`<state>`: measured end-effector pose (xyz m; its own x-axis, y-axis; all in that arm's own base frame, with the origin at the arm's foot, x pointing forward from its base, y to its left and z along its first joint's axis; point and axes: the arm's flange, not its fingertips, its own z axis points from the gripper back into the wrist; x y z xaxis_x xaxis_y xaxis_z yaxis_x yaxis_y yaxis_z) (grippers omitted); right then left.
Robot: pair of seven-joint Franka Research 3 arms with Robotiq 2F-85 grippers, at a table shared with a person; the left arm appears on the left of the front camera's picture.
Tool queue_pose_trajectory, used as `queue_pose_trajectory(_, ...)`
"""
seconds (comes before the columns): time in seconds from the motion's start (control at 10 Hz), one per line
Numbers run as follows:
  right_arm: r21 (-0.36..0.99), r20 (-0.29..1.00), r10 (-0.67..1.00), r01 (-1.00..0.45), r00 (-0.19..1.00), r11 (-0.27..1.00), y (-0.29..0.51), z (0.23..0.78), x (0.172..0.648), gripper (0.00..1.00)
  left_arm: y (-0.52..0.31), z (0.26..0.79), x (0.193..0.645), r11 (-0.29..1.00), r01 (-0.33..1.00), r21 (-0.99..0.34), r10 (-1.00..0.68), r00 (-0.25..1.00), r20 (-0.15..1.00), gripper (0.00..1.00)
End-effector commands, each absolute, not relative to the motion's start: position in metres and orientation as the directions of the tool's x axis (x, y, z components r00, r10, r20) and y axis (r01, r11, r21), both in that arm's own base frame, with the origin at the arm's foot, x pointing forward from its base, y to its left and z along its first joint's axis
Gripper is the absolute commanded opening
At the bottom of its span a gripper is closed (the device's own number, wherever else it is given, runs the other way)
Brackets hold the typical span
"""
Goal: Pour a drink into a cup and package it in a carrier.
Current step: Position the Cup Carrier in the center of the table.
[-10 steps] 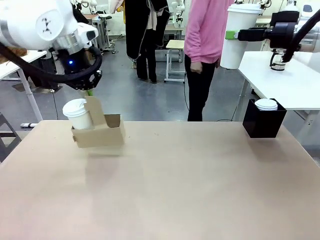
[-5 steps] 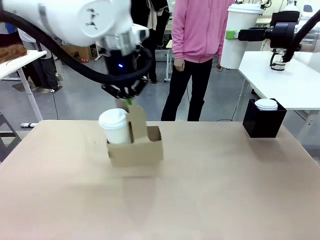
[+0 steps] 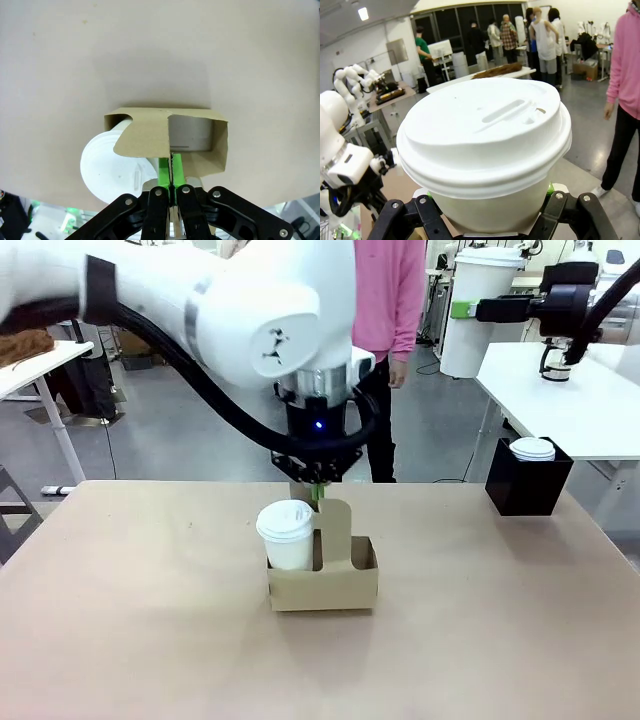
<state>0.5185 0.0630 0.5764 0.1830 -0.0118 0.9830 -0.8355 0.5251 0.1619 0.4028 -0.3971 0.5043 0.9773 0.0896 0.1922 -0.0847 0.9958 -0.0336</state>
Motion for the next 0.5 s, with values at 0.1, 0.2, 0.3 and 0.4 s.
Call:
queue_pose_trajectory(0.1,0.154,0.985,-0.014,-0.842,0.172,0.517,0.062,0.580,0.518,0.81,-0.420,0.490,0.402,0.994,-0.108,-0.008,0.107,0.973,0.206,0.02)
queue_pose_trajectory(0.2,0.154,0.985,-0.014,-0.842,0.172,0.517,0.062,0.580,0.518,0.81,-0.423,0.484,0.403,0.996,-0.088,0.010,0.084,0.976,0.200,0.02)
queue_pose_trajectory(0.3,0.154,0.985,-0.014,-0.842,0.172,0.517,0.062,0.580,0.518,0.81,-0.421,0.480,0.400,0.996,-0.092,0.021,0.087,0.978,0.188,0.02)
queue_pose_trajectory(0.4,0.154,0.985,-0.014,-0.842,0.172,0.517,0.062,0.580,0.518,0.81,-0.421,0.485,0.398,0.997,-0.073,-0.015,0.074,0.979,0.189,0.02)
